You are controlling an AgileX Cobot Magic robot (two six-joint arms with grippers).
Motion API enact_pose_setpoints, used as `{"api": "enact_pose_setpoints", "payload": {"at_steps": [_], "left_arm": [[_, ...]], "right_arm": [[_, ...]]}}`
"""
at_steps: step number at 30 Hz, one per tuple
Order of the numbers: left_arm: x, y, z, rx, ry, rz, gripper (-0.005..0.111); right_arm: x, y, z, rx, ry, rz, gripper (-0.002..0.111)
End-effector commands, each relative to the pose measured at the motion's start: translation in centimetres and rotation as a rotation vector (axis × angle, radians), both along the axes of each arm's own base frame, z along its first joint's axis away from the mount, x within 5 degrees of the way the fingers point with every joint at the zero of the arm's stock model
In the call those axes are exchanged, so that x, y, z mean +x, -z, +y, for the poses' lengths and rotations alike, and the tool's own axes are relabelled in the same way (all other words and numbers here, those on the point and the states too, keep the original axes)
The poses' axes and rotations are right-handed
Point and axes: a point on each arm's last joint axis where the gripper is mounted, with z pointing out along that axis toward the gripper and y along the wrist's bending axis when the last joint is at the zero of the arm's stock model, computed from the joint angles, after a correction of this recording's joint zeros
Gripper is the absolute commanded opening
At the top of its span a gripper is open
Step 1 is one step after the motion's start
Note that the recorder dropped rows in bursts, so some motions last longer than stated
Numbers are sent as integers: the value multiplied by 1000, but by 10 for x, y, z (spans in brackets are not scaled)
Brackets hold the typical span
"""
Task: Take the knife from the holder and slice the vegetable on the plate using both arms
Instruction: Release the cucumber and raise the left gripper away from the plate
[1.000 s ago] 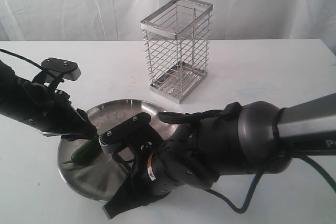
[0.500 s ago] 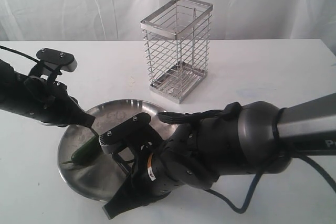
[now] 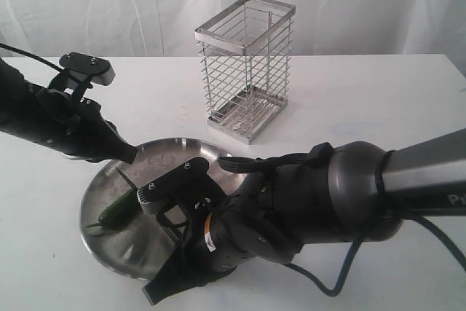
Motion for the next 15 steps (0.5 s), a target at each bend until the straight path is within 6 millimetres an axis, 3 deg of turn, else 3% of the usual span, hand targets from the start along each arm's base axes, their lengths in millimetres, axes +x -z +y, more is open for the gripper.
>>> {"api": "enact_pose_setpoints", "payload": {"at_steps": [1,12,15], "left_arm": [[2,5,-3,-11,15,40,0],[5,12,-2,14,36,33,0],[13,30,-1,43,24,47,0]], "right_arm": [[3,-2,-1,5,1,-10,0],[3,-2,-1,6,1,-11,0],[3,-2,-1,3,1,-9,0]]}}
